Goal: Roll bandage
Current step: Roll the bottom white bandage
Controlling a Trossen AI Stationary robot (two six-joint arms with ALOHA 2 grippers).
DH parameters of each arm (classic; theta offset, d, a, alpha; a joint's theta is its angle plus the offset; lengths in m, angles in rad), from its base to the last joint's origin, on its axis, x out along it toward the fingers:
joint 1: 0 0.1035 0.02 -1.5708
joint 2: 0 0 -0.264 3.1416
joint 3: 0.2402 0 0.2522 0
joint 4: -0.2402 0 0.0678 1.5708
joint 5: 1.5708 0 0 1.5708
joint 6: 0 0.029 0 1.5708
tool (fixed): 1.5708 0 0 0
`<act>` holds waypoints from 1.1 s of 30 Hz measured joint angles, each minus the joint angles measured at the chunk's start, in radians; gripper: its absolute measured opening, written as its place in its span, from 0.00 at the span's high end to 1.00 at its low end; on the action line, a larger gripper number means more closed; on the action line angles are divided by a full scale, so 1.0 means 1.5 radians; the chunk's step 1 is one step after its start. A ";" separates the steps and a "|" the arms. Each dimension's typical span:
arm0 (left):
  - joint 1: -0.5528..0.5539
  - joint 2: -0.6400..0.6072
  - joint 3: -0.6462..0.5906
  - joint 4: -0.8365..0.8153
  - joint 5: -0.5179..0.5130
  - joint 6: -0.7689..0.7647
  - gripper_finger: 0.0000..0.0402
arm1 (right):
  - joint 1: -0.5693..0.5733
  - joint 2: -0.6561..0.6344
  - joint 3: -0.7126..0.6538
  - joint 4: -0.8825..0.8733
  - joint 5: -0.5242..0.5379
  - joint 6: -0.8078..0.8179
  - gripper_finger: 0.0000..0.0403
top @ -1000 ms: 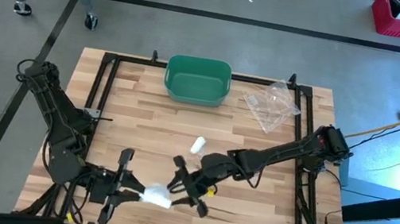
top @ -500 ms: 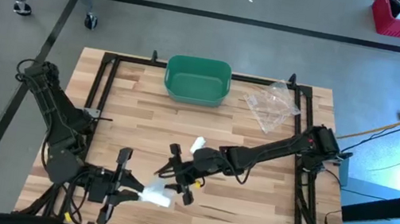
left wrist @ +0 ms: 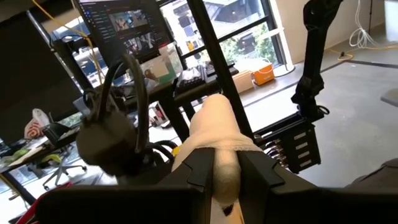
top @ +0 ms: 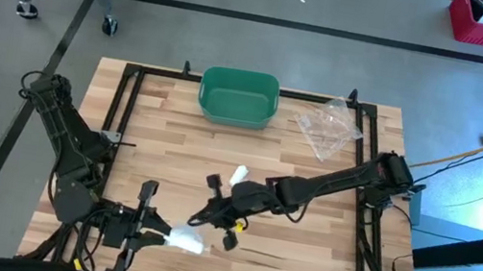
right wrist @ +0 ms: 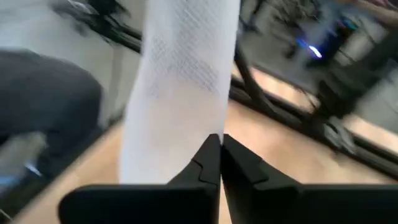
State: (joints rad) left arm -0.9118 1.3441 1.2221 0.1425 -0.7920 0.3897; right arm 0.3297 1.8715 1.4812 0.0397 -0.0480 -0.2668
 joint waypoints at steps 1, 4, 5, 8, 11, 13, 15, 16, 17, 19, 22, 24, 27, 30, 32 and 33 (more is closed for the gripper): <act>0.000 0.000 0.000 -0.002 0.000 0.000 0.90 | 0.003 -0.003 0.011 -0.035 0.031 0.000 0.96; -0.003 0.000 0.000 -0.002 -0.001 0.000 0.90 | 0.007 -0.012 0.052 -0.146 0.122 0.002 0.94; -0.003 0.000 0.000 -0.002 -0.002 0.001 0.90 | 0.011 -0.013 0.069 -0.187 0.146 0.015 0.94; -0.004 0.000 0.000 0.001 -0.027 0.005 0.90 | 0.021 -0.013 0.130 -0.358 0.219 0.091 0.97; -0.004 0.000 0.000 -0.001 -0.097 0.007 0.90 | 0.036 -0.013 0.158 -0.444 0.285 0.141 0.99; -0.004 0.000 0.000 -0.003 -0.153 0.007 0.90 | 0.043 -0.013 0.164 -0.454 0.296 0.158 0.98; -0.004 0.000 0.000 -0.004 -0.203 0.001 0.90 | 0.047 -0.013 0.166 -0.453 0.279 0.161 0.96; -0.003 0.000 0.000 -0.003 -0.215 -0.007 0.90 | 0.047 -0.013 0.167 -0.452 0.267 0.163 0.95; -0.004 0.000 0.000 -0.003 -0.217 -0.009 0.90 | 0.047 -0.010 0.167 -0.450 0.255 0.167 0.93; -0.008 0.000 0.000 -0.004 -0.205 -0.010 0.90 | 0.046 -0.007 0.167 -0.453 0.247 0.175 0.88; -0.017 0.000 0.000 -0.004 -0.181 -0.009 0.90 | 0.041 -0.006 0.167 -0.478 0.247 0.176 0.77; -0.025 0.000 0.000 -0.003 -0.172 -0.010 0.90 | 0.035 -0.006 0.167 -0.513 0.260 0.179 0.69; -0.043 0.000 0.000 -0.004 -0.169 -0.008 0.90 | 0.021 -0.006 0.161 -0.585 0.264 0.192 0.59; -0.070 -0.008 0.000 -0.019 -0.115 -0.010 0.90 | 0.008 -0.008 0.106 -0.535 0.242 0.182 0.53; -0.085 -0.014 0.000 -0.027 -0.050 -0.019 0.90 | -0.001 -0.008 0.054 -0.440 0.210 0.151 0.51; -0.093 -0.017 0.000 -0.032 -0.014 -0.023 0.90 | -0.006 -0.009 0.027 -0.370 0.185 0.134 0.51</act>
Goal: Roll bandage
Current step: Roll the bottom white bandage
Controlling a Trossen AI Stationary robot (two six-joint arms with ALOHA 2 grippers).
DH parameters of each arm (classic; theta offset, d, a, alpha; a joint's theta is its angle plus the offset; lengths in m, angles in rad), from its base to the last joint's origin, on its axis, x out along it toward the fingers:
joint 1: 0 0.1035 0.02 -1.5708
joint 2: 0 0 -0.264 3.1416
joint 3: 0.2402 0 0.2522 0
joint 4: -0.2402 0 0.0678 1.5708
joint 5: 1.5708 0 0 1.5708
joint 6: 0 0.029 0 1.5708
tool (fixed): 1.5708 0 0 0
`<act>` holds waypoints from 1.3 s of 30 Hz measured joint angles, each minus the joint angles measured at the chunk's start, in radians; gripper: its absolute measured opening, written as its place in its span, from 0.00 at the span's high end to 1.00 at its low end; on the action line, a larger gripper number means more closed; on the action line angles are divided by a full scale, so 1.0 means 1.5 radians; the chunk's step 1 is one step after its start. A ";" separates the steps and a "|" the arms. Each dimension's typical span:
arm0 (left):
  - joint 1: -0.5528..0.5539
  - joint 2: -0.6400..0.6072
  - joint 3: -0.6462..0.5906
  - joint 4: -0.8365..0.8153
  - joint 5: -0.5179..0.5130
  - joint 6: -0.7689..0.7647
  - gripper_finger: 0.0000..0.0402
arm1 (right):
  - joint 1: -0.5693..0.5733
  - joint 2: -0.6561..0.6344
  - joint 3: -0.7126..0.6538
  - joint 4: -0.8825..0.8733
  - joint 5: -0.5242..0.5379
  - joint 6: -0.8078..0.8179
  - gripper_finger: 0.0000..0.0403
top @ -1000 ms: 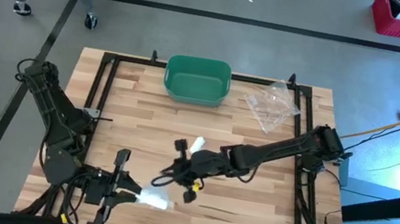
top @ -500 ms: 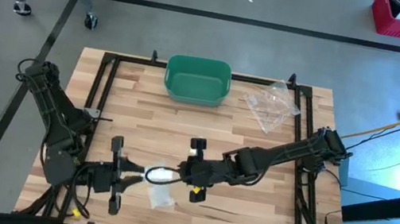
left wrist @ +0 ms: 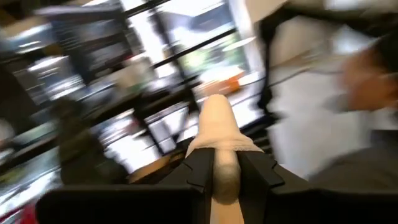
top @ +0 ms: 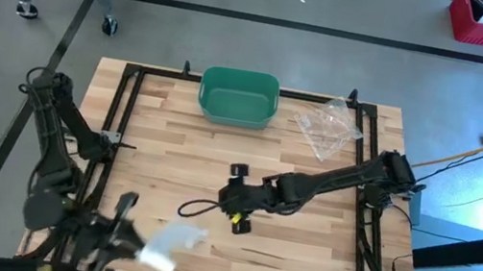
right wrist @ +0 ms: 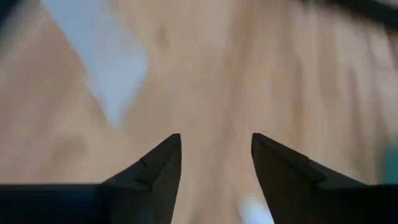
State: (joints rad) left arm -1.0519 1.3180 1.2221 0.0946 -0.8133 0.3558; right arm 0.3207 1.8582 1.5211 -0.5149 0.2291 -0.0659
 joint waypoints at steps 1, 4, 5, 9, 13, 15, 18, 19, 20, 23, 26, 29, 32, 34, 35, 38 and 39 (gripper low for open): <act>-0.007 -0.002 0.000 -0.004 0.030 0.000 0.90 | -0.006 -0.001 -0.027 0.082 -0.029 -0.012 0.51; -0.021 -0.002 0.000 -0.007 0.084 0.016 0.90 | -0.018 0.012 -0.107 0.368 -0.106 -0.009 0.51; -0.025 -0.002 0.000 -0.008 0.087 0.020 0.90 | -0.019 0.022 -0.127 0.456 -0.118 -0.006 0.51; -0.027 -0.002 0.000 -0.014 0.087 0.009 0.90 | -0.018 0.065 -0.156 0.650 -0.091 -0.032 0.51; -0.027 -0.002 0.000 -0.021 0.087 -0.002 0.90 | -0.018 0.078 -0.151 0.689 -0.084 -0.029 0.51; -0.024 -0.002 0.001 -0.020 0.087 -0.007 0.90 | -0.018 0.079 -0.150 0.710 -0.097 -0.013 0.51; -0.022 -0.002 0.001 -0.023 0.087 -0.013 0.90 | -0.018 0.079 -0.128 0.732 -0.202 -0.012 0.51; -0.022 -0.002 0.001 -0.022 0.087 -0.013 0.90 | -0.018 0.079 -0.117 0.732 -0.234 -0.013 0.51; -0.021 -0.002 0.001 -0.020 0.087 -0.017 0.90 | -0.014 0.079 -0.108 0.730 -0.257 -0.013 0.51; -0.017 -0.002 0.001 -0.022 0.087 -0.020 0.90 | -0.001 0.079 -0.080 0.726 -0.280 -0.028 0.51; -0.016 -0.002 0.001 -0.020 0.087 -0.023 0.90 | 0.012 0.080 -0.059 0.728 -0.300 -0.070 0.51; -0.011 -0.002 0.001 -0.020 0.087 -0.023 0.90 | 0.023 0.099 -0.031 0.727 -0.307 -0.089 0.51; -0.010 -0.002 0.001 -0.020 0.086 -0.023 0.90 | 0.028 0.135 0.006 0.722 -0.308 -0.097 0.51; -0.008 -0.002 0.001 -0.021 0.086 -0.023 0.90 | 0.028 0.163 0.032 0.711 -0.291 -0.102 0.51; -0.008 -0.002 0.001 -0.021 0.086 -0.023 0.90 | 0.027 0.172 0.043 0.702 -0.272 -0.103 0.51; -0.008 -0.002 0.001 -0.020 0.086 -0.023 0.90 | 0.020 0.181 0.067 0.676 -0.252 -0.113 0.51; -0.008 -0.002 0.001 -0.021 0.086 -0.023 0.90 | 0.020 0.181 0.073 0.671 -0.258 -0.117 0.51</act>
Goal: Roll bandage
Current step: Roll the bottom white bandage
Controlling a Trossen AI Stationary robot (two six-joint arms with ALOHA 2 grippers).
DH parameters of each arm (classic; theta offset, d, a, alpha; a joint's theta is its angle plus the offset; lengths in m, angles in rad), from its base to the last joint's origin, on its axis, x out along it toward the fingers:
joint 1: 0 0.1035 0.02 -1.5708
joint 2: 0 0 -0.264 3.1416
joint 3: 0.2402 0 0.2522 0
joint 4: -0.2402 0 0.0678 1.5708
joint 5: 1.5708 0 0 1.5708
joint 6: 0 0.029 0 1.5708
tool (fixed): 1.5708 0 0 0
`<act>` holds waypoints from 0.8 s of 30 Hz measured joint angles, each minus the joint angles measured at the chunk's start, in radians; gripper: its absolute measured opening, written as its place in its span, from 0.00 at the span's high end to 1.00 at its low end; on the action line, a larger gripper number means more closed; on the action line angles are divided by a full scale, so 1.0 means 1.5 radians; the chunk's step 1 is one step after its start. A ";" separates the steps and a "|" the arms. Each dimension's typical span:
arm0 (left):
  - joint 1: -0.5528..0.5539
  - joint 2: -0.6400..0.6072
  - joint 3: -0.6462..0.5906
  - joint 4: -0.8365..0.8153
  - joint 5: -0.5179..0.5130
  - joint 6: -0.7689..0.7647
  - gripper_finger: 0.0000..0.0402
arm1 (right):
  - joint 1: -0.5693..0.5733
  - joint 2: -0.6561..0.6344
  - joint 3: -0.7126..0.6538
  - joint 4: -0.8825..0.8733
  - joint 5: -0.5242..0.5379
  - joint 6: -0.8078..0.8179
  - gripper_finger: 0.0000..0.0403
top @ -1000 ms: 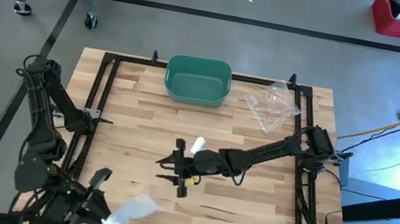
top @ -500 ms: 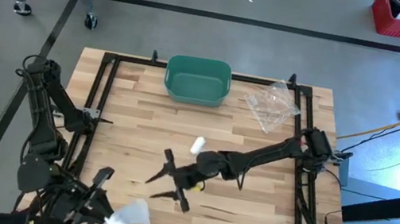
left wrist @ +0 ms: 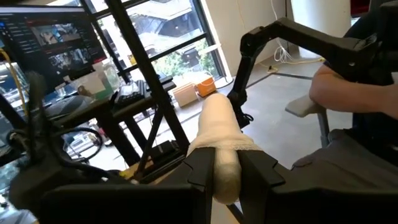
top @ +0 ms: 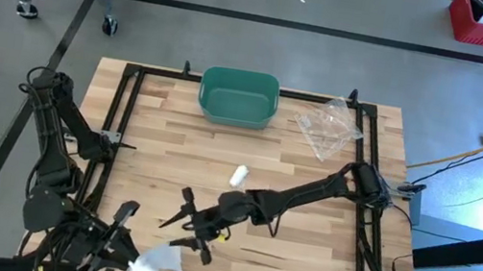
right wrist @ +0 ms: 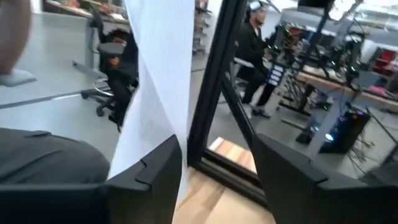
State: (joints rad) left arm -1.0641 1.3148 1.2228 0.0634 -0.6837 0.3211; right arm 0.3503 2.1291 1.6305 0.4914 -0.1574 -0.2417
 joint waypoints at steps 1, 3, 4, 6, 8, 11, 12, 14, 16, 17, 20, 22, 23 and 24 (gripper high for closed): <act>0.000 0.000 0.000 0.000 0.000 0.000 0.90 | 0.000 -0.001 0.004 -0.002 -0.012 -0.001 0.51; 0.000 0.000 0.000 0.000 0.000 0.001 0.90 | 0.000 -0.001 0.009 -0.005 -0.033 -0.003 0.52; 0.000 0.000 0.000 0.000 0.000 0.003 0.90 | 0.001 -0.001 0.009 -0.009 -0.041 -0.008 0.53; 0.001 0.000 0.000 0.000 0.000 0.003 0.90 | 0.005 -0.001 0.009 -0.017 -0.048 -0.020 0.58; 0.003 0.000 0.000 0.000 0.000 0.003 0.90 | 0.007 -0.001 0.009 -0.016 -0.048 -0.022 0.67; 0.009 0.000 0.000 0.000 0.000 0.001 0.90 | 0.007 -0.001 0.009 -0.016 -0.048 -0.036 0.86; 0.011 0.000 0.000 0.000 0.000 0.000 0.90 | 0.007 -0.001 0.009 -0.019 -0.047 -0.041 0.93; 0.017 0.000 0.000 0.000 0.000 -0.005 0.90 | 0.007 -0.006 0.009 -0.038 -0.027 -0.055 0.97; 0.021 0.000 0.000 0.000 -0.006 -0.016 0.90 | 0.013 -0.022 0.009 -0.094 0.028 -0.071 0.96; 0.021 0.000 0.000 -0.001 -0.018 -0.018 0.90 | 0.018 -0.036 0.008 -0.132 0.065 -0.087 0.96; 0.016 0.000 0.000 0.000 -0.080 -0.017 0.90 | 0.041 -0.083 0.009 -0.254 0.166 -0.122 0.99; 0.013 0.000 0.000 0.001 -0.141 -0.011 0.90 | 0.064 -0.111 0.009 -0.326 0.240 -0.124 0.98; 0.011 0.000 0.000 0.001 -0.173 -0.004 0.90 | 0.077 -0.124 0.009 -0.362 0.283 -0.121 0.98; 0.012 0.000 0.000 0.001 -0.207 0.002 0.90 | 0.092 -0.135 0.008 -0.397 0.329 -0.117 0.98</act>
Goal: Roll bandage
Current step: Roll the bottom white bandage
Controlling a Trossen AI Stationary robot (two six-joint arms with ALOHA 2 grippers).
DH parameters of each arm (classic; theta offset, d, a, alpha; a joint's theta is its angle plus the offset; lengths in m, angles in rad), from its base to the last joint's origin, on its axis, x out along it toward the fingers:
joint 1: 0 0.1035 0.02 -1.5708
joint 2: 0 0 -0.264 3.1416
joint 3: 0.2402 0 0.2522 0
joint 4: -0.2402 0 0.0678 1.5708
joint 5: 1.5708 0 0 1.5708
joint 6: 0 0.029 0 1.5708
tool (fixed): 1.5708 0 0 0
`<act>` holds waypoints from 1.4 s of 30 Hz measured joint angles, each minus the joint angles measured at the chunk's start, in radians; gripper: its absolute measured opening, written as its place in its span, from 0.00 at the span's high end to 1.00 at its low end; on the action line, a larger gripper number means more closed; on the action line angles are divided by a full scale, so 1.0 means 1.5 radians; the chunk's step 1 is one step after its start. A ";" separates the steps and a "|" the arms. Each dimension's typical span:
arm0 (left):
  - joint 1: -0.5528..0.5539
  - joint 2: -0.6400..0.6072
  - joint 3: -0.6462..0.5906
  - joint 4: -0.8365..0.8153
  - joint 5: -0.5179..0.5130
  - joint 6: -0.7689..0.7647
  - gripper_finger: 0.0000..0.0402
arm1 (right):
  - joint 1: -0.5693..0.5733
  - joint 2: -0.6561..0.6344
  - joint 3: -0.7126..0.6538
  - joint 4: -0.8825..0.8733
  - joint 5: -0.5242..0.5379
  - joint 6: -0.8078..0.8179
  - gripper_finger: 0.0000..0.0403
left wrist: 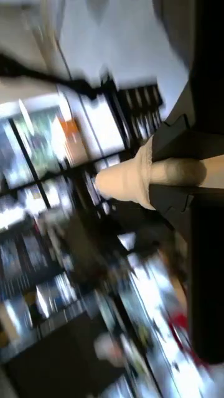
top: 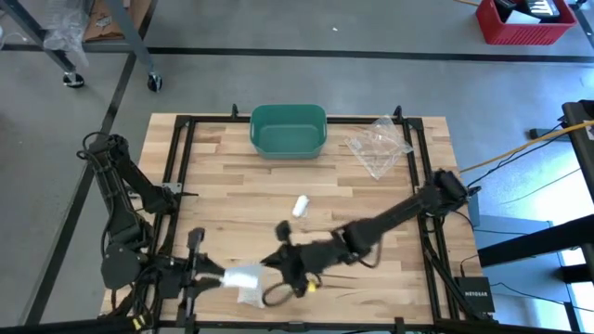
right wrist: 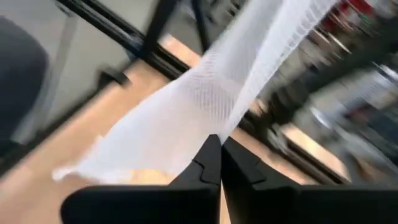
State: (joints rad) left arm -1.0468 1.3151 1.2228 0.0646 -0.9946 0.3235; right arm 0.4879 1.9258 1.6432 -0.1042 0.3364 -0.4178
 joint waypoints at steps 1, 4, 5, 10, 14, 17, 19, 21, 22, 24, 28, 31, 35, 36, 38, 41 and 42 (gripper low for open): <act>0.001 0.000 0.000 0.000 -0.033 0.005 0.90 | 0.014 -0.012 0.000 -0.031 0.044 0.010 0.99; 0.018 0.000 0.000 0.002 -0.115 0.017 0.90 | 0.054 -0.039 0.000 -0.116 0.172 0.063 0.99; 0.027 0.000 0.000 0.002 -0.126 0.018 0.90 | 0.065 -0.047 0.000 -0.142 0.205 0.087 0.99; 0.096 0.002 0.000 -0.002 -0.059 0.009 0.90 | 0.105 -0.082 0.000 -0.231 0.279 0.183 0.99; 0.145 0.006 -0.001 0.002 0.086 -0.001 0.90 | 0.111 -0.103 0.000 -0.234 0.223 0.243 0.99; 0.161 0.006 -0.001 0.022 0.153 -0.002 0.90 | 0.092 -0.088 -0.005 -0.228 0.195 0.256 0.99; 0.162 0.006 -0.001 0.028 0.158 -0.001 0.90 | 0.074 -0.070 -0.015 -0.213 0.189 0.256 0.99; 0.161 0.006 -0.001 0.026 0.158 -0.001 0.90 | 0.057 -0.057 -0.024 -0.195 0.174 0.257 0.97; 0.160 0.006 -0.001 0.022 0.158 -0.001 0.90 | 0.048 -0.053 -0.025 -0.193 0.162 0.258 0.96; 0.156 0.006 -0.001 0.020 0.157 0.002 0.90 | 0.034 -0.051 -0.025 -0.190 0.133 0.267 0.94; 0.153 0.006 -0.001 0.016 0.158 0.011 0.90 | 0.014 -0.050 -0.025 -0.183 0.078 0.322 0.90; 0.154 0.006 -0.001 0.014 0.157 0.010 0.90 | 0.014 -0.054 -0.025 -0.172 0.060 0.322 0.81; 0.146 0.006 -0.001 0.013 0.157 0.009 0.90 | 0.022 -0.074 -0.002 -0.242 0.060 0.324 0.67; 0.142 0.006 -0.001 0.014 0.157 0.009 0.90 | 0.026 -0.083 0.004 -0.272 0.061 0.327 0.64; 0.137 0.006 -0.001 0.015 0.158 0.011 0.90 | 0.037 -0.104 0.008 -0.319 0.060 0.333 0.58; 0.134 0.006 -0.001 0.016 0.157 0.016 0.90 | 0.050 -0.127 -0.004 -0.345 0.078 0.332 0.52; 0.134 0.006 -0.001 0.016 0.157 0.016 0.90 | 0.052 -0.131 -0.018 -0.333 0.088 0.329 0.51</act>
State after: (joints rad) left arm -0.8455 1.3235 1.2217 0.0889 -0.7586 0.3480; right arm 0.5666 1.7299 1.6168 -0.6038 0.4677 0.0752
